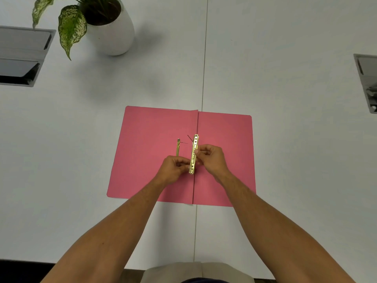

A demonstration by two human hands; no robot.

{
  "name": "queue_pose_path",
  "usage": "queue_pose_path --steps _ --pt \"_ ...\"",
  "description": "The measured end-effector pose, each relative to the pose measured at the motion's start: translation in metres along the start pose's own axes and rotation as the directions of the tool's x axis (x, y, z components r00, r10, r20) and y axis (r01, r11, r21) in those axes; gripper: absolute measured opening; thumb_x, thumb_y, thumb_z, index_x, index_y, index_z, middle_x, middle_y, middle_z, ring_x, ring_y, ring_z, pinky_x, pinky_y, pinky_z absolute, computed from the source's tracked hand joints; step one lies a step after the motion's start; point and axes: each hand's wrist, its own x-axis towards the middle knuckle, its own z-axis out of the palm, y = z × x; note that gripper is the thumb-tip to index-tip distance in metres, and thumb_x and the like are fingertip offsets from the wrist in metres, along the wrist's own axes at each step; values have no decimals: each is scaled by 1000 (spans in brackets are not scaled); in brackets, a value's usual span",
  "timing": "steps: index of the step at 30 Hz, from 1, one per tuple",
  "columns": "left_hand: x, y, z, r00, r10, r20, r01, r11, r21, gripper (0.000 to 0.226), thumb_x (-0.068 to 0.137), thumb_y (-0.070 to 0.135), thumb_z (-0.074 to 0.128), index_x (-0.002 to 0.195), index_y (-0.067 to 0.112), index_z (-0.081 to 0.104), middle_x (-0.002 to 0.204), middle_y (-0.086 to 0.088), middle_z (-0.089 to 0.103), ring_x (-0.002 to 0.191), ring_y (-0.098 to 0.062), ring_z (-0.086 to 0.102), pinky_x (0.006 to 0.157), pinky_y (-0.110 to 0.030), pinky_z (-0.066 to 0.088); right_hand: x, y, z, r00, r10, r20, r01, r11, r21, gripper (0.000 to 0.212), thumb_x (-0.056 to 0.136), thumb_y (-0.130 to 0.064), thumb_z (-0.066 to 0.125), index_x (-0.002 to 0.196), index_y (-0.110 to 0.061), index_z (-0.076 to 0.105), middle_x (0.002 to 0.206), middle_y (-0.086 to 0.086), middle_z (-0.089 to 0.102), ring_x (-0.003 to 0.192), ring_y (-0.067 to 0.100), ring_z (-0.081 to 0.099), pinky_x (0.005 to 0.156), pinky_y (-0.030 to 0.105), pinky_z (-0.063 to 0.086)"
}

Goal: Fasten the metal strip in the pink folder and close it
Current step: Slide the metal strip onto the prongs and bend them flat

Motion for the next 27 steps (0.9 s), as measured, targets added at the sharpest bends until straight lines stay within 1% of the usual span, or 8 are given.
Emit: queue_pose_path --steps 3,6,9,12,14,17,22,27 --pt "0 1 1 1000 -4 0 4 1000 3 21 79 -3 71 100 -6 73 99 -23 74 86 -22 69 90 -33 54 0 1 0 1000 -5 -12 5 1000 -25 6 87 -3 66 92 -1 68 78 14 67 64 22 64 67 39 59" --pt "1 3 -1 1000 -1 -8 1 1000 0 21 80 -4 71 100 -7 72 99 -24 73 87 -26 69 89 -33 55 1 0 -2 1000 -11 -10 11 999 -30 8 87 -4 67 94 -1 68 79 14 68 63 19 65 63 35 59" --pt "6 8 -5 998 -15 -58 12 999 -52 20 83 -8 66 103 -10 68 92 -26 72 78 -28 65 80 -38 55 3 -1 -1 1000 -13 1 13 999 -40 9 87 -6 67 95 -2 69 81 14 69 66 20 67 64 36 59" --pt "15 18 -10 987 -13 -161 0 996 -84 29 86 -7 63 115 -7 62 79 -10 68 67 -22 61 66 -30 54 5 -1 0 1000 -7 14 7 999 -32 10 87 -6 67 96 -1 69 82 15 68 66 22 66 66 38 59" --pt "22 26 -13 979 20 -202 -37 996 -80 39 87 -2 64 125 1 58 85 -8 69 74 -19 65 73 -28 56 5 -1 0 1000 -7 24 8 999 -33 9 87 -7 68 95 -3 69 82 14 69 67 21 66 64 35 59" --pt "34 37 -14 976 69 -206 -81 995 -54 45 89 4 64 133 10 55 100 -14 71 88 -20 67 87 -29 55 6 -3 1 999 -13 38 15 999 -44 9 88 -7 67 96 -3 69 82 15 69 66 21 66 63 32 58" --pt "48 47 -9 980 70 -185 -84 994 -71 30 90 -1 60 119 3 66 106 -21 71 90 -22 67 80 -27 58 8 -6 1 999 -20 51 23 998 -64 14 88 -7 66 100 -1 69 83 15 68 66 19 65 61 30 57" --pt "50 43 -5 989 10 -150 -28 992 -120 25 89 -4 59 111 3 69 94 -13 72 87 -22 67 87 -37 57 9 -5 0 998 -24 55 27 998 -59 12 88 -7 66 99 -3 69 82 15 69 66 22 66 62 31 58"
